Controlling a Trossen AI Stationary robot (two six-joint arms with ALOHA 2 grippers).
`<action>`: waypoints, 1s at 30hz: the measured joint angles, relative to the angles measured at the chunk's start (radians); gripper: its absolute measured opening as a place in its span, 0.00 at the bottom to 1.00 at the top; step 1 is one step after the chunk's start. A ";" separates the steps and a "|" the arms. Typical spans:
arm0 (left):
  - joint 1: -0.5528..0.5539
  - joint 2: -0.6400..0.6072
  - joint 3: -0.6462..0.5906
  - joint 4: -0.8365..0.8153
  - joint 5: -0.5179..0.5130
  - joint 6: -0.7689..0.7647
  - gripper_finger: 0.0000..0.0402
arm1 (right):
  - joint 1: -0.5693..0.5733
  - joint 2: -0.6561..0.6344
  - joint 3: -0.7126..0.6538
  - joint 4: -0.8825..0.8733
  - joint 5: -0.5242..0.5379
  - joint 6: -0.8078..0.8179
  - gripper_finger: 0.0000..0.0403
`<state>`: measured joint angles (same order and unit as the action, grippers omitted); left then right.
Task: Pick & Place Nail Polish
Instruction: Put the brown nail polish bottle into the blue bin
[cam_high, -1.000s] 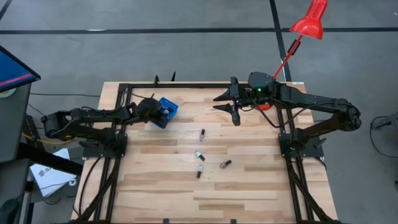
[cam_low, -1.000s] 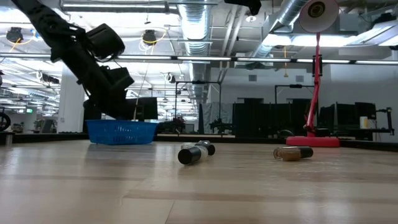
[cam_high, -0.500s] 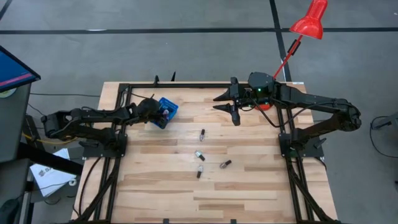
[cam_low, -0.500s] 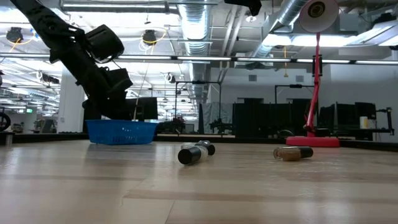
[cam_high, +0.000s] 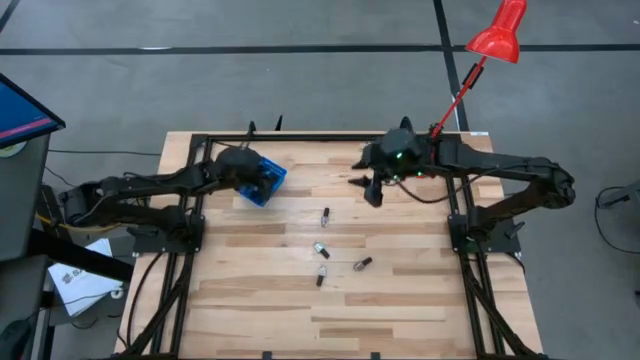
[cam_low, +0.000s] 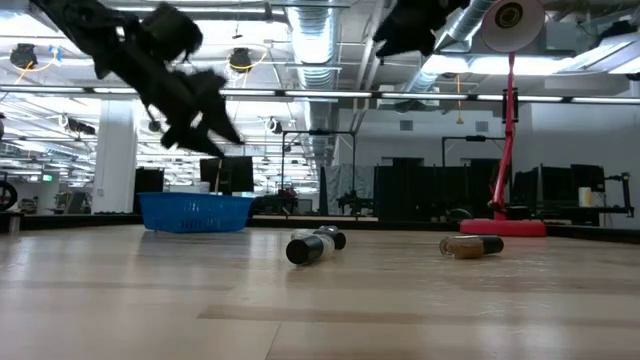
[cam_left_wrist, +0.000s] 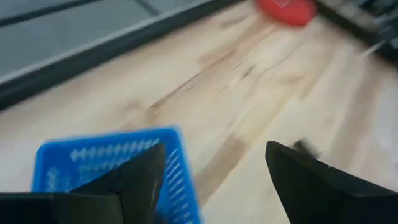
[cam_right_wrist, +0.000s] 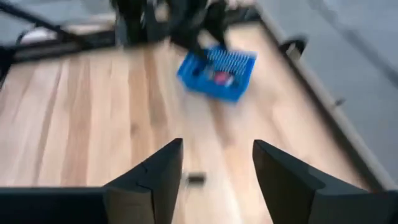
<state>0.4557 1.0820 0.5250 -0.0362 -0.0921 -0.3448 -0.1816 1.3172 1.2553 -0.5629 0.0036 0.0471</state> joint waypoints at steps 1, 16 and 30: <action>0.000 -0.018 0.009 -0.001 0.019 0.000 0.67 | 0.014 0.014 0.001 -0.036 0.000 0.008 0.48; -0.021 -0.322 0.023 0.003 0.085 -0.003 0.64 | 0.298 0.391 0.000 -0.267 -0.031 -0.113 0.51; -0.072 -0.362 0.022 0.003 0.091 -0.030 0.64 | 0.380 0.523 -0.066 -0.247 -0.058 -0.143 0.51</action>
<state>0.3832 0.7200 0.5472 -0.0327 -0.0013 -0.3752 0.1980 1.8402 1.1891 -0.8096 -0.0544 -0.0961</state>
